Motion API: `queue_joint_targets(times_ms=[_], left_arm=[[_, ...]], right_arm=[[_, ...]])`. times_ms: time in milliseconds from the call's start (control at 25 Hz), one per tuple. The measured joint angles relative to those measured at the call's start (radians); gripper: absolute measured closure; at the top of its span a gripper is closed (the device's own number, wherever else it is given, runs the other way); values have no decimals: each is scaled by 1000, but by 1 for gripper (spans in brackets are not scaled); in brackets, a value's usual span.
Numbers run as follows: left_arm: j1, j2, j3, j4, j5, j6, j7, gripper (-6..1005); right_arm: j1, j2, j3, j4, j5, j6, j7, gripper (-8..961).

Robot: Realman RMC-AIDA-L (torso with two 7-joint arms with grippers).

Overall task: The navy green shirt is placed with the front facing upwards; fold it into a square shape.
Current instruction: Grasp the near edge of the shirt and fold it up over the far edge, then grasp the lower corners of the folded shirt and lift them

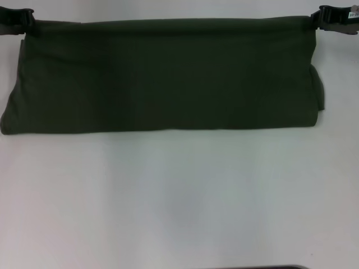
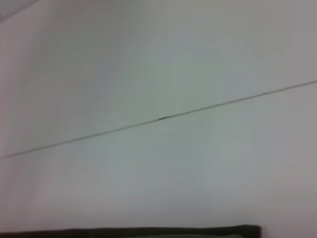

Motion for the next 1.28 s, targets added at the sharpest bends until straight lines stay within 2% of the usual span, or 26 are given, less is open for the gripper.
queue_joint_targets(times_ms=[160, 440, 640, 760, 880, 1080, 1200, 1280], left_arm=[[-7, -5, -4, 8, 2, -27, -30, 900], [-10, 16, -9, 30, 3, -41, -95, 892], [-4, 25, -13, 28, 3, -24, -107, 681], [3, 27, -23, 18, 3, -6, -107, 637], [13, 31, -31, 4, -4, 22, -105, 594], [17, 39, -106, -11, -74, 106, -18, 521], [23, 58, -197, -12, -164, 200, 58, 470], [32, 73, -225, -19, -212, 247, 69, 437]], right_arm=[[11, -4, -20, 18, -1, 42, 1, 895], [52, -49, -65, 40, -17, 79, 24, 893], [84, -67, -69, 36, -75, 85, 64, 716], [95, -79, -70, 29, -112, 56, 104, 594], [98, -95, -64, 17, -102, -31, 105, 465], [98, -108, -65, -37, -74, -183, 81, 377], [92, -108, -53, -82, -67, -242, 87, 319], [88, -112, -35, -113, -46, -289, 91, 278]])
